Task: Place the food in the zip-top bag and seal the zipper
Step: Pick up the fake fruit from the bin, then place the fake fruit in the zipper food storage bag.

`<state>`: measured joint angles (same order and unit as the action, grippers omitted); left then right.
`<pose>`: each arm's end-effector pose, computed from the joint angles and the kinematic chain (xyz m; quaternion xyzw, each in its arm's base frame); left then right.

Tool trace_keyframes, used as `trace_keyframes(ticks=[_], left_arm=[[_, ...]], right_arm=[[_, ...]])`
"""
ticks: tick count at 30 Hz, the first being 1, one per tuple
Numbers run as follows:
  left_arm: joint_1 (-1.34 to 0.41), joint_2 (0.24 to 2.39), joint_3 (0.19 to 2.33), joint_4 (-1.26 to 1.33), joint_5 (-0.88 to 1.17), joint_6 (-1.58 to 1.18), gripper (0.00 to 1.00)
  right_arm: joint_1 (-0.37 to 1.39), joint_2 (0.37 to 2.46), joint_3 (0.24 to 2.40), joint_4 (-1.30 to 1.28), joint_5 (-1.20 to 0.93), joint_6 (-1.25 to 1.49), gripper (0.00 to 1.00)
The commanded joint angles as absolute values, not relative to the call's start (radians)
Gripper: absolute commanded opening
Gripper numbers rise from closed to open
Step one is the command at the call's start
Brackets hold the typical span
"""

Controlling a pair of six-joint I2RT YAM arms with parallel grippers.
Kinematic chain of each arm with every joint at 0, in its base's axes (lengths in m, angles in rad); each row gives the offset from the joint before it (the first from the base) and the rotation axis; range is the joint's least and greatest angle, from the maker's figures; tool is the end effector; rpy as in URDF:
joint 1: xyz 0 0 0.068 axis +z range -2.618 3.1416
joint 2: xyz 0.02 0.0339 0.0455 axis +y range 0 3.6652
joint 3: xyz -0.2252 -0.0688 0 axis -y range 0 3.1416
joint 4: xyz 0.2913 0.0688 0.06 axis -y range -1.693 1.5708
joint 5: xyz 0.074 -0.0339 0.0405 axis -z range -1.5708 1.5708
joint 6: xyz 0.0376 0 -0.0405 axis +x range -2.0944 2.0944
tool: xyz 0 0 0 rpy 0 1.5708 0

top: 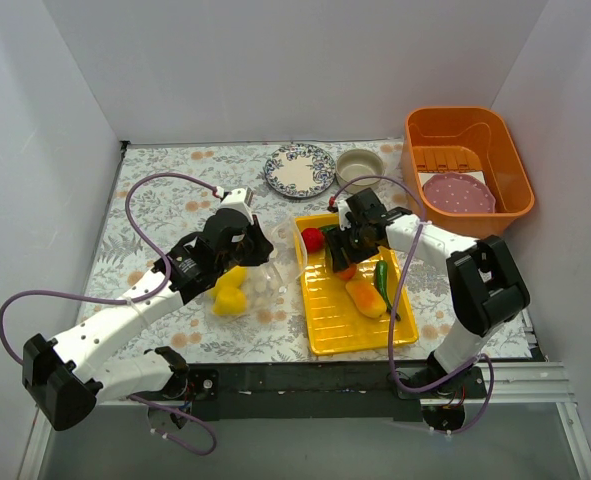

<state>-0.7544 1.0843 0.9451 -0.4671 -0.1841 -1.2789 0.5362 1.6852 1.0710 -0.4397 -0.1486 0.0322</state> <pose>0.2253 -0.2023 0.2683 -0.2699 0.8410 -0.3498 0.3123 0.3181 0.1955 0.1217 -0.2588 0.9289 0.1404 0.2245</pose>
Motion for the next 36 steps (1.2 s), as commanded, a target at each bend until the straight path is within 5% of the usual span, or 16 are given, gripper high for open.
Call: trace_keyframes(ticks=[1,21,36], left_arm=[[-0.749,1.055,0.954,-0.472,-0.196,-1.273,0.00],[-0.750,1.089,0.974,-0.453,-0.178,-1.278,0.01],[-0.750,1.074,0.973,-0.456,-0.167,-1.308,0.01]], right_arm=[[0.537,1.579,1.074,-0.439,-0.179,0.063,0.57],[0.584,1.328,1.017,-0.266,-0.380,0.256,0.63],[0.713,1.578,1.169,-0.209,-0.471,0.293,0.64]])
